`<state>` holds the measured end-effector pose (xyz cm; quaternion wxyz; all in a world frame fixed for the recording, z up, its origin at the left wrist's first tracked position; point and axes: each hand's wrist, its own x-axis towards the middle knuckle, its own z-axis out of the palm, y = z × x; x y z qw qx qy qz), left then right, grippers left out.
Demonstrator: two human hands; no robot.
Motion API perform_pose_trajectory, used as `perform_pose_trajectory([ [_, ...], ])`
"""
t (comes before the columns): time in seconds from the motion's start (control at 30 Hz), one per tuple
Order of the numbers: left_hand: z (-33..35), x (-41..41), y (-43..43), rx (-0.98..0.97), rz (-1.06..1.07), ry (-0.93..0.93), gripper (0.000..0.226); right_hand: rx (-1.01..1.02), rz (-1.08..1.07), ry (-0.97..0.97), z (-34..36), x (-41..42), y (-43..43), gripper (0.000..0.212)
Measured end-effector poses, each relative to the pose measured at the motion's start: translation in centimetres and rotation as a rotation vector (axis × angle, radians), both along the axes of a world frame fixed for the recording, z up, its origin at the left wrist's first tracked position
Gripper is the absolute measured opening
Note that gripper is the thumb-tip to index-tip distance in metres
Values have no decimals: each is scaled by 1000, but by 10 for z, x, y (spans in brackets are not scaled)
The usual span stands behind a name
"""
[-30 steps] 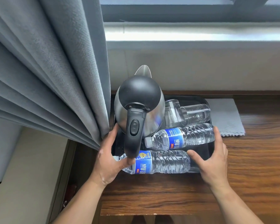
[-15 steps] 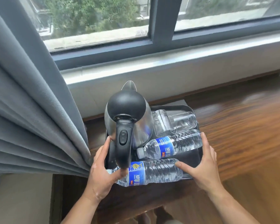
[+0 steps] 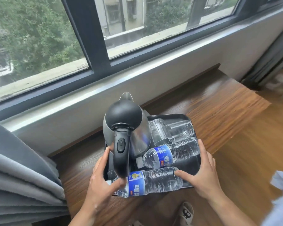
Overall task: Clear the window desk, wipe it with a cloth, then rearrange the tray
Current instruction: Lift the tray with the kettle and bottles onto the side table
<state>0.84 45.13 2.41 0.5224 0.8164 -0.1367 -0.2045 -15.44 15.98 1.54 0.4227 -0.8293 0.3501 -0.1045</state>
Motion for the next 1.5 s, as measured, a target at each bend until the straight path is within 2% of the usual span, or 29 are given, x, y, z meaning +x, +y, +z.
perform_pose_trajectory([
  [0.17, 4, -19, -62, -72, -43, 57, 120, 25, -73, 2, 2, -36, -49, 141],
  [0.4, 3, -53, -167, -54, -133, 72, 128, 7, -138, 36, 5, -89, -141, 141],
  [0.6, -4, -75, -266, -58, -231, 76, 123, -7, -240, 20, 1, -133, -224, 148],
  [0.9, -4, -84, -406, -61, -441, 104, 118, 15, -440, 4, 9, -194, -312, 140],
  [1.5, -20, -33, -685, -135, -875, 168, 113, 4, -841, -13, 17, -205, -461, 134],
])
